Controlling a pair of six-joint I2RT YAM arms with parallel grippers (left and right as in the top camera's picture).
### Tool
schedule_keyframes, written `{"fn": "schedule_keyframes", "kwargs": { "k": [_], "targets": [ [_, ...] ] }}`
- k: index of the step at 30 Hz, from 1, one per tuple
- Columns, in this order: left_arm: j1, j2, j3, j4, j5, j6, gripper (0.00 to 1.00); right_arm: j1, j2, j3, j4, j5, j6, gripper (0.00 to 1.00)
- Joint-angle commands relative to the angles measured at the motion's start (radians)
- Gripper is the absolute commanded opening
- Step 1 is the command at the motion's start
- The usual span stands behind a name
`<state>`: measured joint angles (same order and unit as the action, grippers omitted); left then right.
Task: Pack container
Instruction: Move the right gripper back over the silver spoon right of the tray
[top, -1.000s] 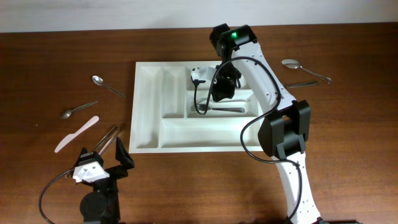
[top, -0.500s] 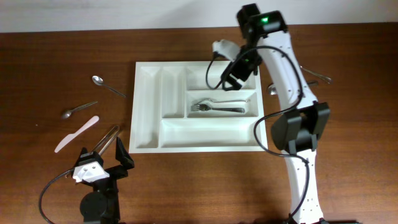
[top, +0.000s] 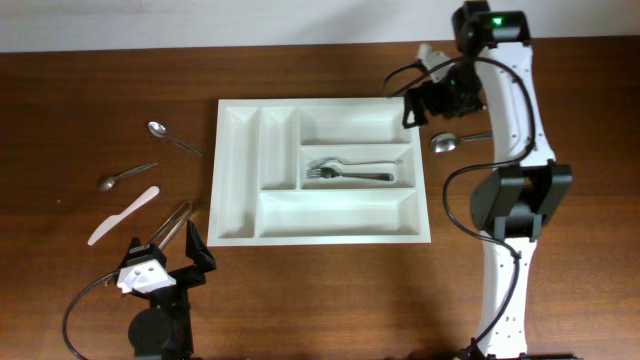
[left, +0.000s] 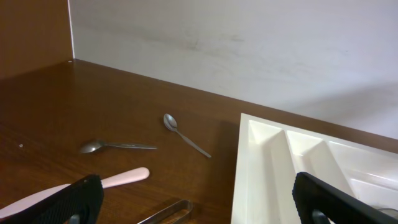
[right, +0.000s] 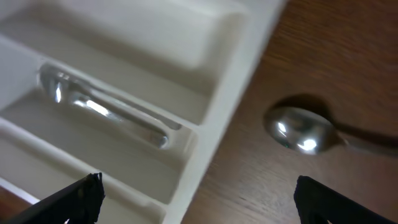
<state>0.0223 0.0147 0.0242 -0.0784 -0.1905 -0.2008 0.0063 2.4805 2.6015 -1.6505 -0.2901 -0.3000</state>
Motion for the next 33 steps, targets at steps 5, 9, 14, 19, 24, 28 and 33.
{"fn": "schedule_keyframes", "kwargs": {
  "k": [5, 9, 14, 19, 24, 28, 33],
  "targets": [
    [0.006, -0.008, -0.009, 0.002, 0.011, 0.013, 0.99, -0.105, -0.028, 0.018, 0.067, 0.037, 0.398, 0.99],
    [0.006, -0.008, -0.009, 0.002, 0.011, 0.013, 0.99, -0.14, -0.028, 0.018, 0.093, 0.035, 0.54, 0.99],
    [0.006, -0.008, -0.009, 0.002, 0.011, 0.013, 0.99, -0.153, -0.028, 0.018, 0.091, 0.033, 0.608, 0.99],
    [0.006, -0.008, -0.009, 0.002, 0.011, 0.013, 0.99, -0.148, -0.023, 0.018, 0.092, 0.04, 0.568, 0.99],
    [0.006, -0.008, -0.009, 0.002, 0.011, 0.013, 0.99, -0.148, -0.021, -0.005, 0.045, 0.148, 0.841, 0.99],
    [0.006, -0.008, -0.009, 0.002, 0.011, 0.013, 0.99, -0.148, -0.02, -0.032, -0.013, 0.285, 1.133, 0.99],
    [0.006, -0.008, -0.009, 0.002, 0.011, 0.013, 0.99, -0.136, -0.02, -0.074, -0.011, 0.305, 1.339, 1.0]
  ]
}}
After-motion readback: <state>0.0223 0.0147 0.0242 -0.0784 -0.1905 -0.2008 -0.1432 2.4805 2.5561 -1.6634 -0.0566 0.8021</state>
